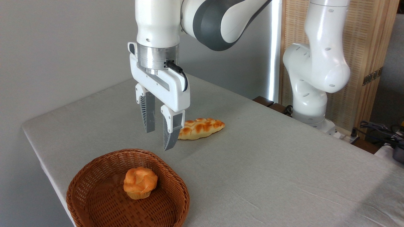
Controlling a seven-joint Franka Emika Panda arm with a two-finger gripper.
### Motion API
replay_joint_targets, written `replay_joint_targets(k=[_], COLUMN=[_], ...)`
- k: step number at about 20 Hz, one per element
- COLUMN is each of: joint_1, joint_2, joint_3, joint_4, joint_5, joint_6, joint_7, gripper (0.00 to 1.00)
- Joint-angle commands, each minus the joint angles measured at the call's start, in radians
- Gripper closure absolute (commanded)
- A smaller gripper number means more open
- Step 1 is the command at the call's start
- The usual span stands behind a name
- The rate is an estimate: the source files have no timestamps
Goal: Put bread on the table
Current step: 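Lower the open gripper into the wicker basket around the round bun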
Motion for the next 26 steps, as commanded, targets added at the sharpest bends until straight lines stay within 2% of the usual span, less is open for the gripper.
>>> replay_joint_targets(k=[1, 3, 6, 9, 18, 26], joint_1=[-0.009, -0.008, -0.006, -0.003, 0.006, 0.005], joint_2=[0.055, 0.077, 0.109, 0.173, 0.239, 0.263], joint_3=[0.002, 0.006, 0.008, 0.01, 0.011, 0.006], joint_4=[0.033, 0.028, 0.028, 0.03, 0.031, 0.031], joint_5=[0.0, 0.001, 0.001, 0.003, 0.007, 0.01], joint_6=[0.115, 0.173, 0.184, 0.252, 0.275, 0.28], joint_7=[-0.02, -0.006, 0.006, 0.006, 0.006, 0.006], gripper=[0.0, 0.0, 0.0, 0.0, 0.0, 0.0])
